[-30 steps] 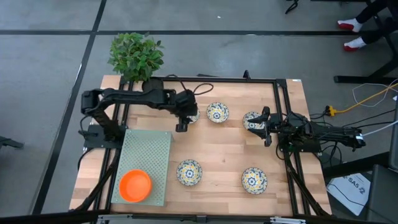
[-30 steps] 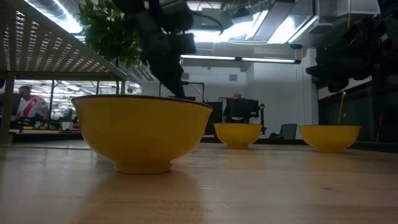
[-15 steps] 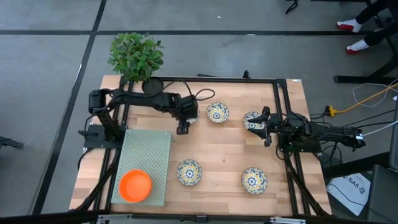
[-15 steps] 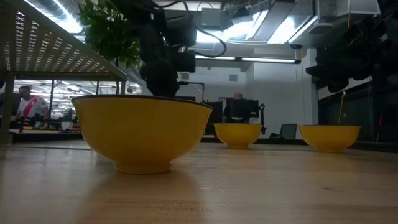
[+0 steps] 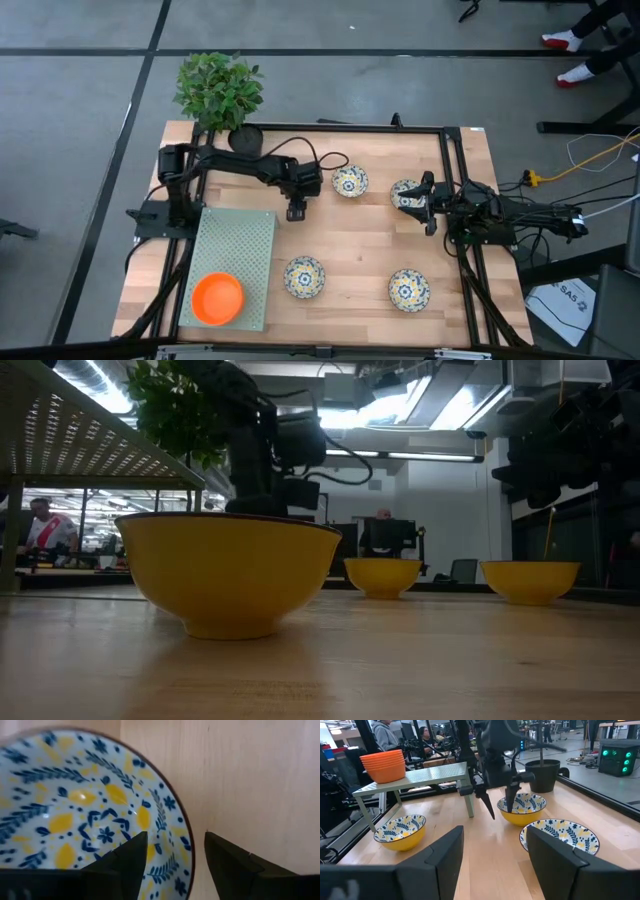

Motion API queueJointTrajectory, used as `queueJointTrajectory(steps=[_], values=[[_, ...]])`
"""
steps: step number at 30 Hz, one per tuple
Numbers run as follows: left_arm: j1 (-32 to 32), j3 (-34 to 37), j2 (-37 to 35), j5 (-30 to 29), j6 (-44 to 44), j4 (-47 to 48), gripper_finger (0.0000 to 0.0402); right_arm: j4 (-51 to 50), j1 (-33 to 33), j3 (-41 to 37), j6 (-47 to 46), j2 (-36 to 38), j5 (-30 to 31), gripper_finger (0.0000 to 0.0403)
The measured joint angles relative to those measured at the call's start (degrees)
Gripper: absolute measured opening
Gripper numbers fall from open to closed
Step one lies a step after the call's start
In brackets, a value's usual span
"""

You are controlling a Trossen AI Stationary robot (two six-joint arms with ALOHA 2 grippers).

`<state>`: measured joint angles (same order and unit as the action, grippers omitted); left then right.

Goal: Pick & Place Mini bowls
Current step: Put the patterned bowl on the shelf

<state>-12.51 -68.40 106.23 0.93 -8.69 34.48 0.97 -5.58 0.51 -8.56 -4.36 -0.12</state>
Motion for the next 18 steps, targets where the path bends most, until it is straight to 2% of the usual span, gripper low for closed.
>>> queueJointTrajectory(steps=[4, 8, 18], values=[[0.04, 0.00, 0.46, -1.04, 0.00, -0.18, 0.0178, 0.00, -0.01, 0.00, 0.00, 0.00, 0.01, 0.0215], [0.04, 0.00, 0.11, -3.46, 0.00, 0.24, 0.0147, 0.00, 0.00, 0.00, 0.00, 0.00, 0.02, 0.0215], [-0.35, -0.27, -0.74, -4.49, -0.08, 0.01, 0.0017, 0.00, -0.02, 0.00, 0.00, 0.00, 0.02, 0.0215]])
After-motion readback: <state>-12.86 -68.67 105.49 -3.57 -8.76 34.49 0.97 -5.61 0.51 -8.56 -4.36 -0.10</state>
